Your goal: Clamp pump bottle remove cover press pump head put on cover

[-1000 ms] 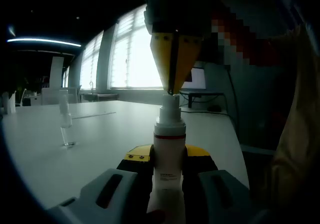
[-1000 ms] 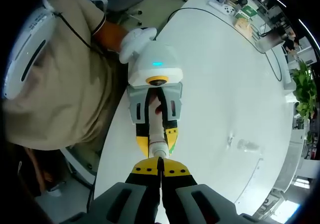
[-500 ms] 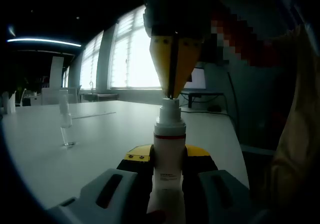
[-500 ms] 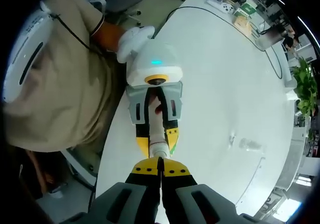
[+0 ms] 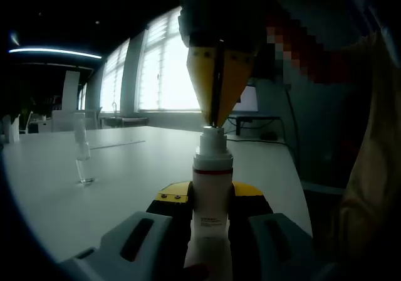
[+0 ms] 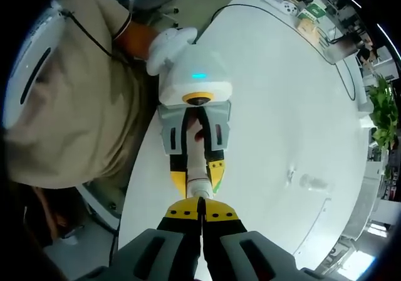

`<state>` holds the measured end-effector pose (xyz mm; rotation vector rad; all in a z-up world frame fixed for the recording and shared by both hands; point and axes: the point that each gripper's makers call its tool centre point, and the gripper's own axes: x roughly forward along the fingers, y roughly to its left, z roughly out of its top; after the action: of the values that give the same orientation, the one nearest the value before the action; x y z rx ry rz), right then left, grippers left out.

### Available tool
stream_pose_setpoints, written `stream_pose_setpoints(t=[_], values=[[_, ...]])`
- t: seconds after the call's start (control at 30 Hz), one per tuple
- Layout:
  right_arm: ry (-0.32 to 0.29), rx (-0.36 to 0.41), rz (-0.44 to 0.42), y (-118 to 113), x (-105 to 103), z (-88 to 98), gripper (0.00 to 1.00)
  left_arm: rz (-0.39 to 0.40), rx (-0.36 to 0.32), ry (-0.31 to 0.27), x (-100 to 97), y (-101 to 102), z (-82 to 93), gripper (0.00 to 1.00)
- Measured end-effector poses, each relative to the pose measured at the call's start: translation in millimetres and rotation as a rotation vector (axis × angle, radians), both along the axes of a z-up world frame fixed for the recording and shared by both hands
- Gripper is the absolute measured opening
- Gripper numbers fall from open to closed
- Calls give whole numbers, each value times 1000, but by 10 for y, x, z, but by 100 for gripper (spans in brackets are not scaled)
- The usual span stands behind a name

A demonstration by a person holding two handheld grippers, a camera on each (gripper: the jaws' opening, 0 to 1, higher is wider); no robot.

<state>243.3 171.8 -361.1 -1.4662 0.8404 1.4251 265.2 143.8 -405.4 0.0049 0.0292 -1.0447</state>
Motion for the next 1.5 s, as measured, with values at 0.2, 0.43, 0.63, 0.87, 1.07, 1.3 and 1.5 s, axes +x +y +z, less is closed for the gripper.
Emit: stream_pose_setpoints(t=[0.2,0.43,0.63,0.87,1.07,1.3,1.5], values=[[5,16,-2,2,-1,2,0,-2,-2,2,-1,-1,0,12],[6,-3,11,0,-1,24,0,-1,-2,2,-2,-2,1,12],[4,9,15,-2,7,82,0,-3,-2,3,-1,2,-3,12],[0,23,12,-2,-2,74,0,-2,-1,1,-7,3,-2,12],[3,27,8,3,4,74,0,0,-1,0,-9,6,-1,12],[11,37,4,2,2,70,0,0,-1,0,-3,11,-1,12],[9,42,3,1,-5,66,0,0,0,-1,-4,11,0,12]])
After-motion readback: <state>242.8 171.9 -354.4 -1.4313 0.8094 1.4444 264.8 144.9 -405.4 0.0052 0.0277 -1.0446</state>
